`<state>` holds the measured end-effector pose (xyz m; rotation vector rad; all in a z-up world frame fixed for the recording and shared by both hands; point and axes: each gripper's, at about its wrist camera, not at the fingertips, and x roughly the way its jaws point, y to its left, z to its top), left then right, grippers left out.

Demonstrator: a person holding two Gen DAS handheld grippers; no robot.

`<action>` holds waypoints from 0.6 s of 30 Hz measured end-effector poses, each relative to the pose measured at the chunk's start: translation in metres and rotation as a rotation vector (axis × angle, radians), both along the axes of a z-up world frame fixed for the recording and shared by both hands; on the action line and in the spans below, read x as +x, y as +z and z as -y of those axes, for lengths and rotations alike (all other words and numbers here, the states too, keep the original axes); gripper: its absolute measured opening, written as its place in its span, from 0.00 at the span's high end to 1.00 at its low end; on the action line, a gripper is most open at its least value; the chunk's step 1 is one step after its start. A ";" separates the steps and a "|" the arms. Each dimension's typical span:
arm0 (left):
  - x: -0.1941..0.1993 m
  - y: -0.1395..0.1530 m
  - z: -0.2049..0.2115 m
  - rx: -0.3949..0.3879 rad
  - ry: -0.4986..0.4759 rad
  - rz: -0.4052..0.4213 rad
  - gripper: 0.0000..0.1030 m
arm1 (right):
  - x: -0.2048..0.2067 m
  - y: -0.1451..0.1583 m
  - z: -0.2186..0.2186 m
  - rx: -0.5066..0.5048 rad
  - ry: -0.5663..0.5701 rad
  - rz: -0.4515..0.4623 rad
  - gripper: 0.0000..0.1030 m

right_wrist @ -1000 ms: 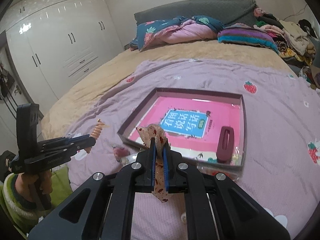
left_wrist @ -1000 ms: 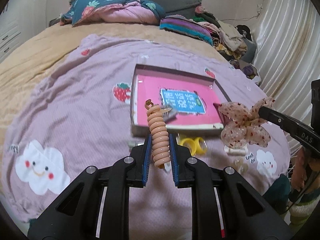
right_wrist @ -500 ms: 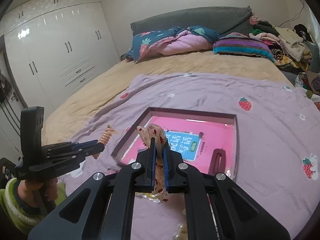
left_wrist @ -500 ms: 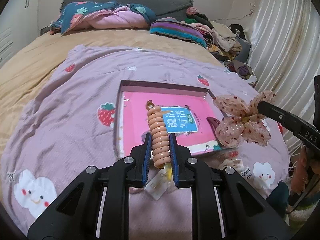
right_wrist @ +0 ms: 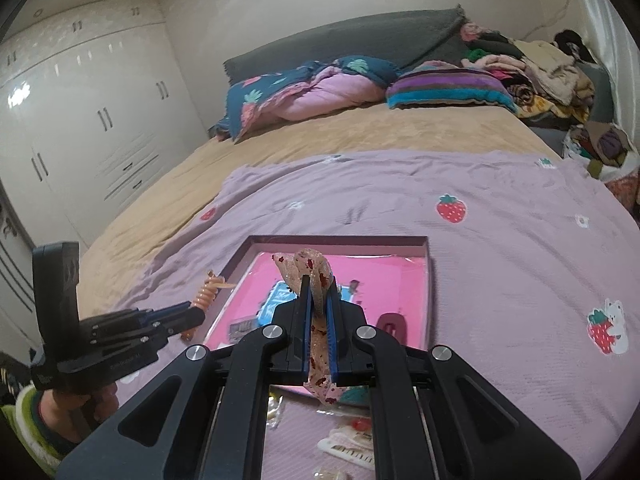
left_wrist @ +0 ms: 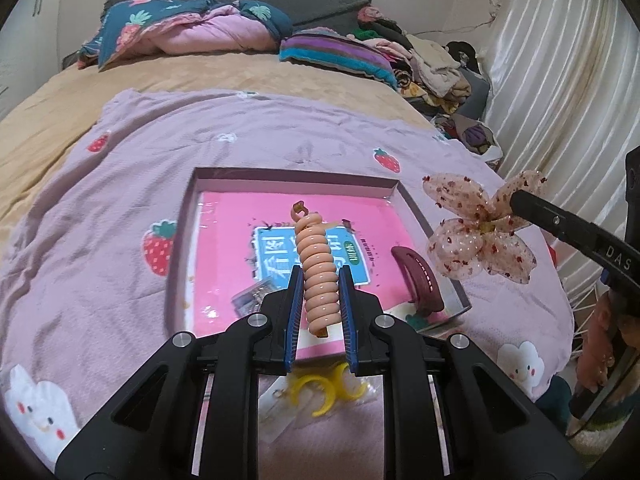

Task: Organize jewelry
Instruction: 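Carry the coil hair tie with the left tool while the right carries the bow over the tray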

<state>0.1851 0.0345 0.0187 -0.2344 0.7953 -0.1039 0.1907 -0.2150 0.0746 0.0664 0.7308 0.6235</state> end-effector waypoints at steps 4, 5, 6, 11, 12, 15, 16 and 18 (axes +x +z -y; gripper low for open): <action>0.009 -0.006 0.009 0.002 -0.010 -0.005 0.90 | 0.011 -0.006 0.007 0.006 -0.026 -0.017 0.94; 0.011 -0.007 0.010 0.002 -0.013 -0.007 0.90 | 0.013 -0.008 0.008 0.004 -0.033 -0.020 0.94; 0.015 -0.010 0.012 0.000 -0.017 -0.013 0.90 | 0.016 -0.010 0.008 0.000 -0.040 -0.024 0.94; 0.025 -0.023 0.018 0.010 -0.037 -0.039 0.90 | 0.027 -0.022 0.008 -0.032 -0.071 -0.031 0.94; 0.027 -0.026 0.019 0.011 -0.037 -0.045 0.89 | 0.029 -0.025 0.008 -0.036 -0.075 -0.034 0.94; 0.032 -0.034 0.018 0.011 -0.036 -0.061 0.90 | 0.033 -0.033 0.006 -0.046 -0.081 -0.046 0.94; 0.034 -0.037 0.018 0.009 -0.035 -0.067 0.90 | 0.034 -0.036 0.004 -0.053 -0.082 -0.048 0.94; 0.037 -0.041 0.018 0.009 -0.035 -0.077 0.90 | 0.036 -0.040 0.001 -0.073 -0.086 -0.045 0.94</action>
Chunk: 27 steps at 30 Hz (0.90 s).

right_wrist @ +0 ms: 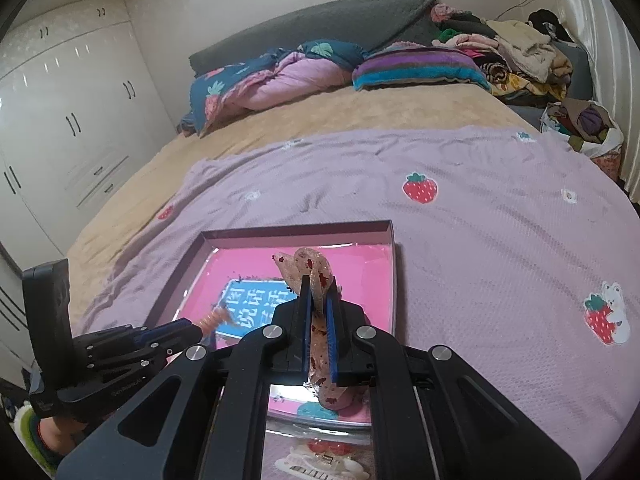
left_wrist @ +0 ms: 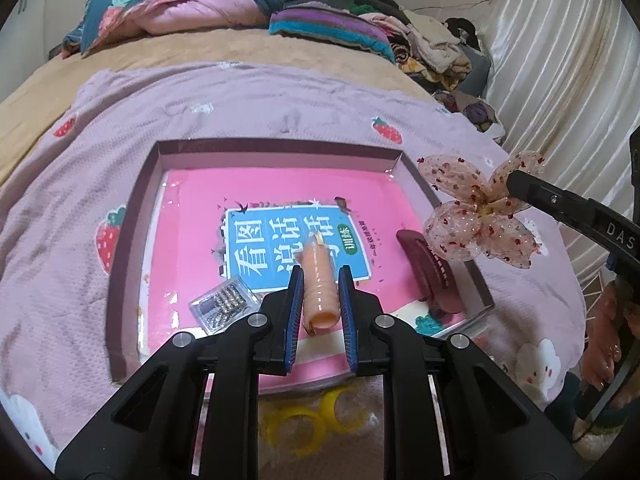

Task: Organize jewelry
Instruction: 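Carry the coil hair tie with the left tool while the right carries the bow over the tray, then release the coil hair tie with the left tool while the right releases the bow in the tray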

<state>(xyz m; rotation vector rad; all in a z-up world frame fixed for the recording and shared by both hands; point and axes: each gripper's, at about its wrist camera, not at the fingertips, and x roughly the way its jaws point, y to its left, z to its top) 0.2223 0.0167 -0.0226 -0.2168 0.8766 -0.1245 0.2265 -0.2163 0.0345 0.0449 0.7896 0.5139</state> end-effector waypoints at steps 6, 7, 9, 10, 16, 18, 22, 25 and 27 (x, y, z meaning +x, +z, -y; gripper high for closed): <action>0.003 -0.007 0.001 0.015 -0.004 -0.011 0.89 | 0.009 -0.011 -0.009 -0.024 0.008 -0.014 0.94; 0.002 -0.007 0.001 0.015 -0.004 -0.012 0.89 | 0.010 -0.013 -0.010 -0.023 0.012 -0.019 0.94; 0.001 -0.007 0.000 0.021 -0.001 -0.012 0.89 | 0.013 -0.017 -0.013 -0.023 0.016 -0.026 0.94; 0.000 -0.007 -0.001 0.025 0.001 -0.013 0.89 | 0.014 -0.019 -0.014 -0.024 0.019 -0.031 0.94; -0.004 -0.011 -0.012 0.031 0.030 -0.026 0.86 | 0.017 -0.035 -0.022 -0.027 0.036 -0.081 0.94; -0.005 -0.012 -0.016 0.028 0.040 -0.031 0.86 | 0.016 -0.039 -0.022 -0.024 0.033 -0.095 0.93; -0.006 -0.013 -0.021 0.027 0.053 -0.035 0.86 | 0.015 -0.040 -0.017 -0.012 0.016 -0.106 0.83; -0.008 -0.014 -0.023 0.022 0.061 -0.037 0.84 | 0.011 -0.037 -0.012 0.003 -0.001 -0.100 0.66; -0.009 -0.013 -0.024 0.021 0.063 -0.038 0.84 | 0.008 -0.033 -0.008 0.005 -0.007 -0.088 0.61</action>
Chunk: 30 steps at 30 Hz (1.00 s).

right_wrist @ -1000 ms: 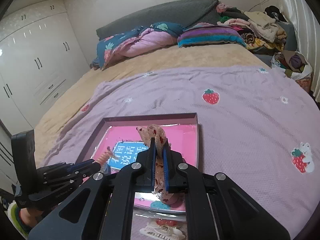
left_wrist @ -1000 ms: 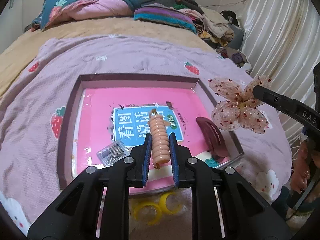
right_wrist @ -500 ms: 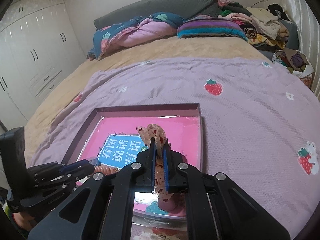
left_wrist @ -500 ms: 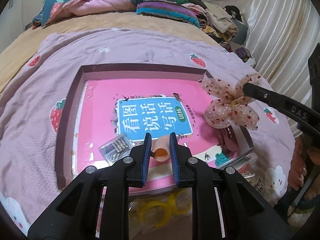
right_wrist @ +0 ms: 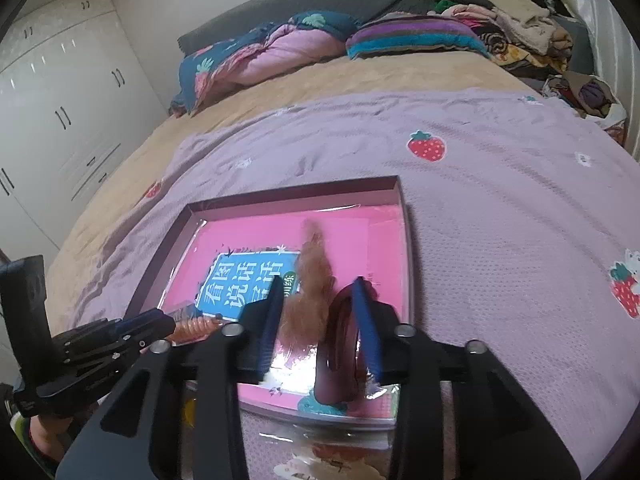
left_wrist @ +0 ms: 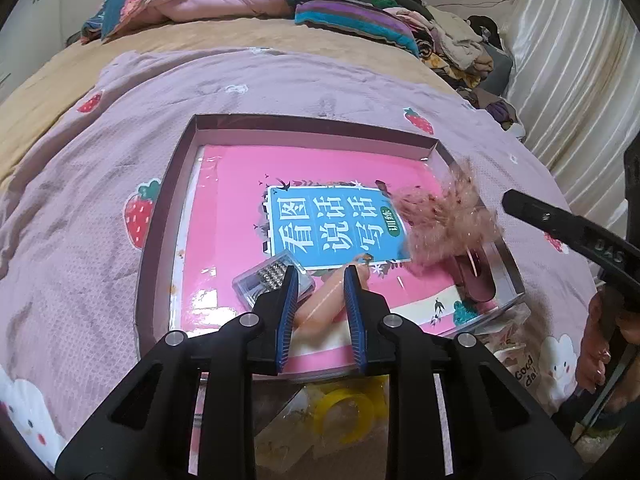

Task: Organize jewelry
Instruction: 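Release the coil hair tie with the left tool while the right releases the bow in the tray, then pull both tools back from the tray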

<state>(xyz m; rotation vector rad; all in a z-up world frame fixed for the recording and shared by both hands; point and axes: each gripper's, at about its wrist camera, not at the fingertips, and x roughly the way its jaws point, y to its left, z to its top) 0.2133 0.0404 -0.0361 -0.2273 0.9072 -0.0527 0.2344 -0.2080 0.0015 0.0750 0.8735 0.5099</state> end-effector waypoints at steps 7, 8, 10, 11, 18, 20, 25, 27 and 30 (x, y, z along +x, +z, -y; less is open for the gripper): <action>-0.007 0.006 -0.002 -0.004 0.011 0.008 0.78 | -0.016 0.019 0.013 0.017 -0.024 0.050 0.35; -0.008 0.007 -0.002 -0.004 0.014 0.012 0.74 | -0.019 0.022 0.015 0.019 -0.027 0.058 0.34; -0.012 0.012 -0.004 -0.002 0.023 0.021 0.67 | -0.024 0.027 0.019 0.023 -0.031 0.074 0.29; -0.013 0.014 -0.004 -0.001 0.028 0.025 0.64 | -0.027 0.030 0.020 0.025 -0.030 0.080 0.28; -0.027 0.036 -0.012 -0.016 0.067 0.071 0.36 | -0.042 0.044 0.028 0.040 -0.029 0.104 0.25; -0.032 0.042 -0.012 -0.012 0.076 0.084 0.25 | -0.046 0.047 0.030 0.046 -0.029 0.109 0.25; -0.042 0.056 -0.014 -0.012 0.096 0.107 0.09 | -0.054 0.055 0.032 0.058 -0.024 0.118 0.25; -0.046 0.060 -0.014 -0.018 0.099 0.115 0.09 | -0.057 0.058 0.033 0.062 -0.023 0.123 0.25; -0.052 0.066 -0.016 -0.033 0.103 0.128 0.09 | -0.064 0.062 0.034 0.071 -0.021 0.128 0.25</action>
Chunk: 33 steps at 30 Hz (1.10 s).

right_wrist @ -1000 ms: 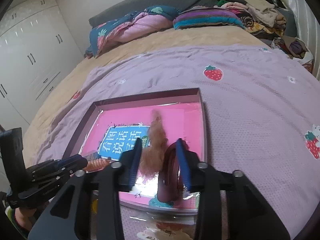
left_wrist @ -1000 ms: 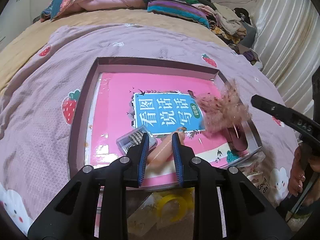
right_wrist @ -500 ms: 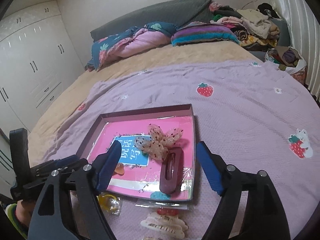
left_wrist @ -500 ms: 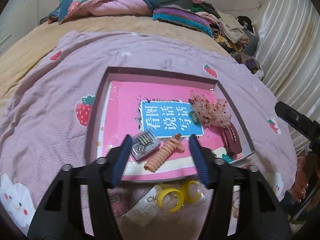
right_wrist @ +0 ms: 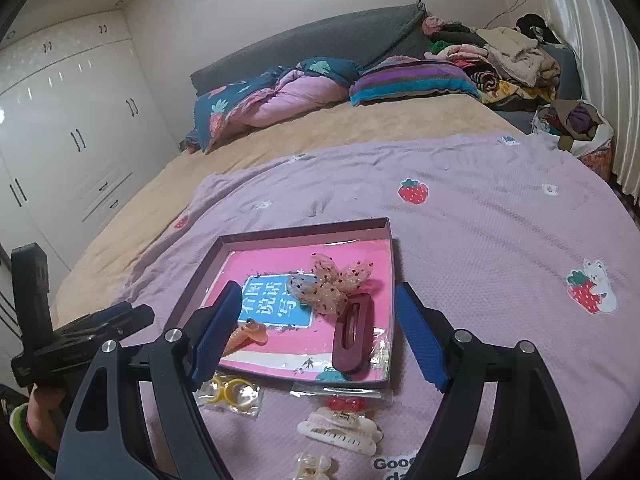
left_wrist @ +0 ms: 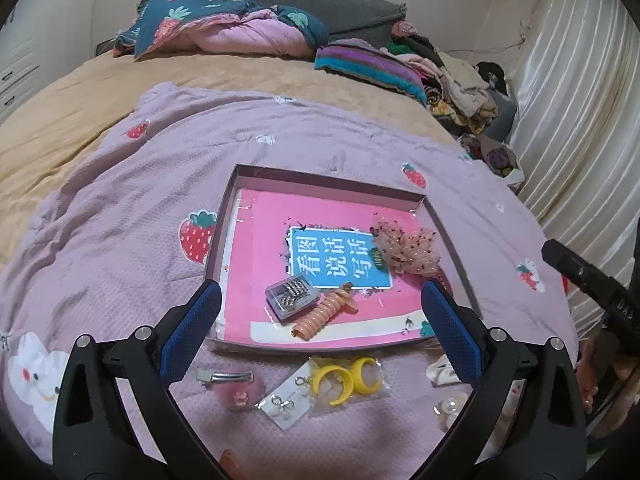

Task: Organize jewelry
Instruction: 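Pull both tools back from the tray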

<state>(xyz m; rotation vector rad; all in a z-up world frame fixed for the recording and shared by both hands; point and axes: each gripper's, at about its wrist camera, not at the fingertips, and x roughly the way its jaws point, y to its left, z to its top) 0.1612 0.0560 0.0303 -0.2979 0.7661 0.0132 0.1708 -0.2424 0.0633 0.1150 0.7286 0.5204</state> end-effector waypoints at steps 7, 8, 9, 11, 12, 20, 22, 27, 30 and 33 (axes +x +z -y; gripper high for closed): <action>-0.015 0.013 0.000 0.003 0.002 0.031 0.09 | -0.014 0.012 0.003 0.010 0.007 0.027 0.24; -0.017 0.015 0.000 0.003 0.004 0.035 0.09 | -0.015 0.013 0.003 0.010 0.007 0.029 0.24; -0.020 0.017 0.000 0.002 0.006 0.042 0.09 | -0.018 0.015 0.003 0.011 0.008 0.034 0.24; -0.024 0.019 -0.001 0.001 0.007 0.050 0.09 | -0.022 0.017 0.004 0.010 0.009 0.039 0.24; -0.027 0.021 -0.002 0.001 0.009 0.055 0.09 | -0.024 0.018 0.004 0.010 0.011 0.042 0.24; -0.044 0.024 -0.008 0.002 0.026 0.067 0.09 | -0.040 0.025 0.005 0.009 0.020 0.066 0.24; -0.047 0.024 -0.009 0.001 0.028 0.069 0.09 | -0.044 0.026 0.005 0.009 0.024 0.068 0.24; -0.057 0.025 -0.009 0.010 0.036 0.074 0.09 | -0.055 0.028 0.005 0.006 0.038 0.075 0.24; -0.064 0.025 -0.011 0.013 0.038 0.074 0.09 | -0.061 0.027 0.006 0.004 0.045 0.075 0.24; -0.066 0.024 -0.011 0.023 0.039 0.068 0.09 | -0.067 0.025 0.006 0.000 0.053 0.072 0.24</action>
